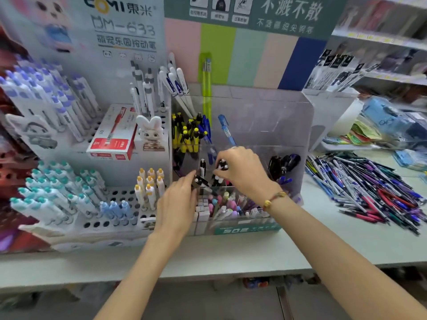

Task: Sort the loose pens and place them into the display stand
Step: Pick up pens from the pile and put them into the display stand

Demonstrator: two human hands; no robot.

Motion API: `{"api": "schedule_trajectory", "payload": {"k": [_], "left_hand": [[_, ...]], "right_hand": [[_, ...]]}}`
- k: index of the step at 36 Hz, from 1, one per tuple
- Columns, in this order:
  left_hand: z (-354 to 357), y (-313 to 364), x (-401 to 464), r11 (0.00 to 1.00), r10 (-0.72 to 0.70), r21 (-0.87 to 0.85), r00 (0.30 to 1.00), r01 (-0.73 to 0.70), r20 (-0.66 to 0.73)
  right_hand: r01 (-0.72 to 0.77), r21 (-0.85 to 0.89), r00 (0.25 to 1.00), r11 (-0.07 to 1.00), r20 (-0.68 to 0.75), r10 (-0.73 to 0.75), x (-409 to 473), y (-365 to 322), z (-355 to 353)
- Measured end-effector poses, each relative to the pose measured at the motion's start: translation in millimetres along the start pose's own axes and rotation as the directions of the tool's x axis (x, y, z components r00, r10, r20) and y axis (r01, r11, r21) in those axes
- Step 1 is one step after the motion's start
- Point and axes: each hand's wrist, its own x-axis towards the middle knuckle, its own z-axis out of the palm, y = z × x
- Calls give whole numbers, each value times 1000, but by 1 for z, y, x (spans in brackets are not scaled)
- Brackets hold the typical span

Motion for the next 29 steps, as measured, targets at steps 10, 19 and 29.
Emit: {"api": "schedule_trajectory", "payload": {"k": [10, 19, 29], "left_hand": [[-9, -5, 7, 957, -106, -273, 994, 103, 6], [0, 1, 1, 983, -16, -179, 987, 44, 159], [6, 63, 6, 971, 226, -36, 961, -235, -161]], "right_hand": [[-172, 366, 985, 914, 37, 171, -26, -4, 42], [24, 226, 999, 974, 24, -30, -57, -3, 59], [-138, 454, 987, 880, -16, 163, -102, 56, -8]]}}
